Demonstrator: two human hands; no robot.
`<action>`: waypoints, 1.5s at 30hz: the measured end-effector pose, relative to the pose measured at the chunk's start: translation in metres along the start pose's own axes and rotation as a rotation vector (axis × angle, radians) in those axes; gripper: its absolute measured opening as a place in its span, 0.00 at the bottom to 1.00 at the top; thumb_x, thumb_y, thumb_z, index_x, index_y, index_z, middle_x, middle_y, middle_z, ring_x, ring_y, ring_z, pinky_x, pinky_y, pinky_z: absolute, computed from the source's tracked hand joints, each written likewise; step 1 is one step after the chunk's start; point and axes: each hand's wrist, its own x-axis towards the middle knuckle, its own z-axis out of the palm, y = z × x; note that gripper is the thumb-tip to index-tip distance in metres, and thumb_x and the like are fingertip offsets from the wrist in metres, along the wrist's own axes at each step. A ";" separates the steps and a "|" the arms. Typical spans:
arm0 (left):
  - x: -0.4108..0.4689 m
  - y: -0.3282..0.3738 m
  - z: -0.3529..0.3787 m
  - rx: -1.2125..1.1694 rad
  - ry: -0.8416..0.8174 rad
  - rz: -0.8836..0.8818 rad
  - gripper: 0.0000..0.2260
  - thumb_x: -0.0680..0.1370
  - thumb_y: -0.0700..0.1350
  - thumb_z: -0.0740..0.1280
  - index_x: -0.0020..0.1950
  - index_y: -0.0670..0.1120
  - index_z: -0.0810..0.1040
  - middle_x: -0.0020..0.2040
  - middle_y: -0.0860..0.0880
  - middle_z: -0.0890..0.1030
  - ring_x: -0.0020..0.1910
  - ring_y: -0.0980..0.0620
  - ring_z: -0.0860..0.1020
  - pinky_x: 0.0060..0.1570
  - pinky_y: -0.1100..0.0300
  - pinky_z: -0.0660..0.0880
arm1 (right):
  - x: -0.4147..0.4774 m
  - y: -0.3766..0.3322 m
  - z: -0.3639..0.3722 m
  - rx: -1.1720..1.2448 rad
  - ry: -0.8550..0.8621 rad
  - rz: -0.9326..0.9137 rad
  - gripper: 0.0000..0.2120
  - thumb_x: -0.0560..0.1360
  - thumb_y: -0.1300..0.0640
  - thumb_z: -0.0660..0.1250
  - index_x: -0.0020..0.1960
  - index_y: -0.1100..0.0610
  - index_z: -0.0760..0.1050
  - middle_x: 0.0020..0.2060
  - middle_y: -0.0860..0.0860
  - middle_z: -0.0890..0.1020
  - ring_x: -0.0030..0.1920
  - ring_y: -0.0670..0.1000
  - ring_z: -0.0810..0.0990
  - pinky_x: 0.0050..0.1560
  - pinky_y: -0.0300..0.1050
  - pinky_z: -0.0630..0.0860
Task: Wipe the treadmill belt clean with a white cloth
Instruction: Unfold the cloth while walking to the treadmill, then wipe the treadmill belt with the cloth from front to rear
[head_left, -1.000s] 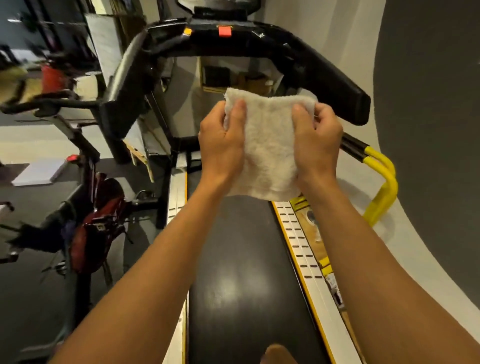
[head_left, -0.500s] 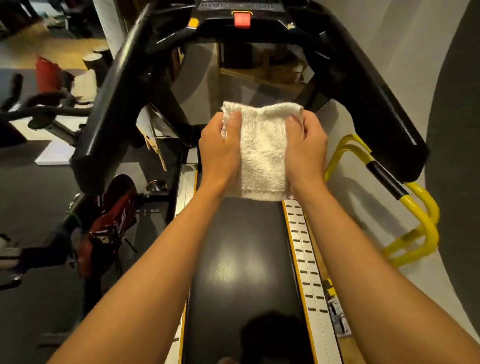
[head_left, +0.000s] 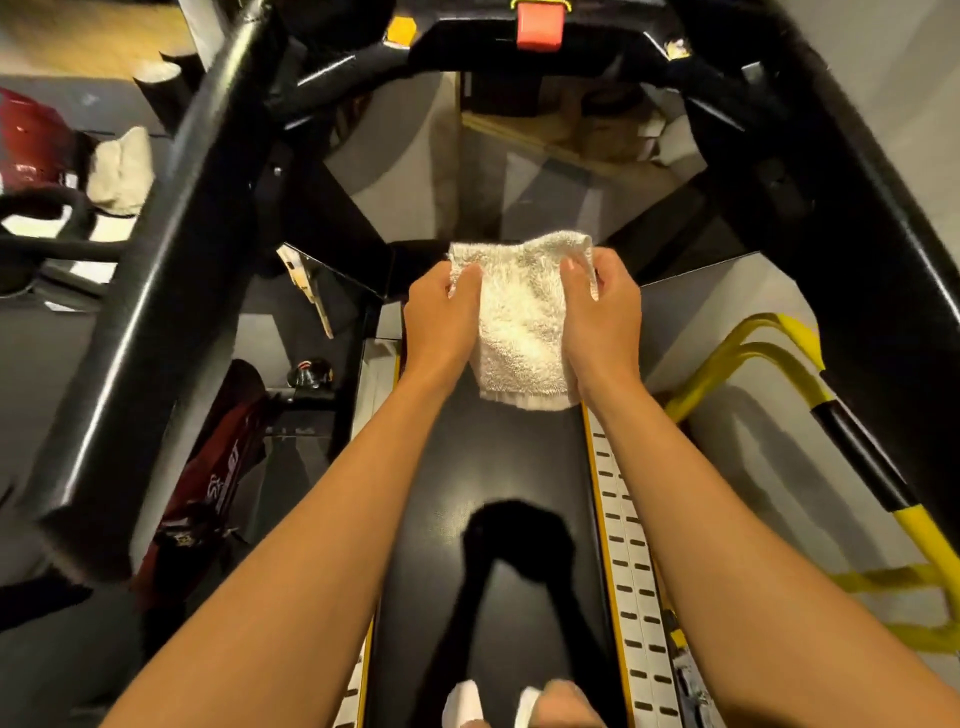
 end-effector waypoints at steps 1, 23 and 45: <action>0.014 -0.007 0.006 0.019 -0.017 -0.032 0.18 0.79 0.44 0.62 0.32 0.49 0.58 0.29 0.54 0.59 0.27 0.59 0.57 0.29 0.62 0.56 | 0.013 0.009 0.006 -0.002 -0.011 0.022 0.09 0.80 0.56 0.61 0.46 0.60 0.73 0.37 0.50 0.75 0.38 0.42 0.70 0.40 0.38 0.68; 0.291 -0.485 0.135 0.241 -0.065 -0.481 0.03 0.72 0.41 0.70 0.39 0.43 0.81 0.35 0.47 0.80 0.37 0.48 0.78 0.44 0.51 0.80 | 0.163 0.475 0.270 -0.324 -0.643 0.384 0.12 0.72 0.53 0.72 0.52 0.57 0.78 0.45 0.52 0.82 0.46 0.52 0.80 0.48 0.47 0.77; 0.425 -0.848 0.199 0.637 0.073 -0.011 0.08 0.79 0.48 0.60 0.56 0.51 0.74 0.53 0.52 0.77 0.51 0.53 0.76 0.50 0.54 0.76 | 0.202 0.851 0.467 -1.008 -0.894 -0.271 0.30 0.80 0.59 0.58 0.78 0.51 0.51 0.78 0.51 0.51 0.78 0.54 0.47 0.75 0.51 0.44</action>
